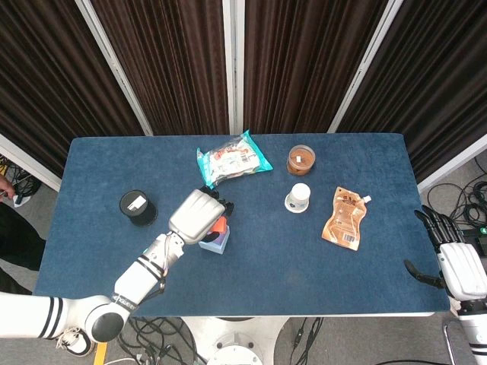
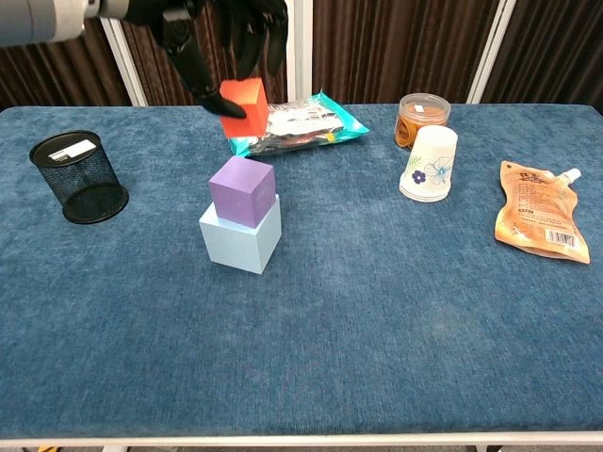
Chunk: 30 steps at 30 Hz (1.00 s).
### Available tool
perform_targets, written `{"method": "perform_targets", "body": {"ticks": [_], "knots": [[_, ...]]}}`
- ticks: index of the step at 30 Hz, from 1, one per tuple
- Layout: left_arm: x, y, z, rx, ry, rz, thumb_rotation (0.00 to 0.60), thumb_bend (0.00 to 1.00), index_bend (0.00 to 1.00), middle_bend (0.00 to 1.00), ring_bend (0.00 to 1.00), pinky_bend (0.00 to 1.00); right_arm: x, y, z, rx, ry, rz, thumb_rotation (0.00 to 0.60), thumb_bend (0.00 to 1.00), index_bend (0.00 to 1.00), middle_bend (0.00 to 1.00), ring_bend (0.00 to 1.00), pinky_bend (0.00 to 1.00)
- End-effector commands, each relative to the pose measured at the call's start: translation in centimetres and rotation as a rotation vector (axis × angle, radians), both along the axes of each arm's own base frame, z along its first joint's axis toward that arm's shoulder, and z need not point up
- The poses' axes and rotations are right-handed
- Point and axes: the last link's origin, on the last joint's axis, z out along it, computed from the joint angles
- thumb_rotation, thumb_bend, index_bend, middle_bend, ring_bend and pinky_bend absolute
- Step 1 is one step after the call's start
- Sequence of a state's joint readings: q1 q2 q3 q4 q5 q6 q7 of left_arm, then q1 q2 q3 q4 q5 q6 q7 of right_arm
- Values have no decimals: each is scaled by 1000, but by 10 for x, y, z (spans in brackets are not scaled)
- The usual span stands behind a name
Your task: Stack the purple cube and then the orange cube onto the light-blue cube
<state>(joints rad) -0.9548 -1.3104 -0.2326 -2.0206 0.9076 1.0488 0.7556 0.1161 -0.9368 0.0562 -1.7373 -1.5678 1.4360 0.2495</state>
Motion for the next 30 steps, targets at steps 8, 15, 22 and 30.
{"method": "perform_targets", "body": {"ticks": [8, 15, 22, 30], "knots": [[-12, 9, -11, -10, 72, -150, 600, 284, 505, 662, 423, 368, 0, -3, -5, 0, 23, -12, 600, 184, 0, 0, 0, 0], [-22, 10, -14, -39, 86, -213, 600, 284, 505, 662, 423, 369, 0, -5, -8, -1, 33, -25, 600, 183, 0, 0, 0, 0], [-25, 15, -17, -43, 154, -302, 600, 284, 504, 662, 423, 368, 0, -7, -9, 5, 34, -29, 600, 183, 0, 0, 0, 0], [-25, 16, -22, -40, 205, -399, 600, 284, 504, 662, 423, 368, 0, -6, -9, 4, 34, -28, 600, 183, 0, 0, 0, 0]]}}
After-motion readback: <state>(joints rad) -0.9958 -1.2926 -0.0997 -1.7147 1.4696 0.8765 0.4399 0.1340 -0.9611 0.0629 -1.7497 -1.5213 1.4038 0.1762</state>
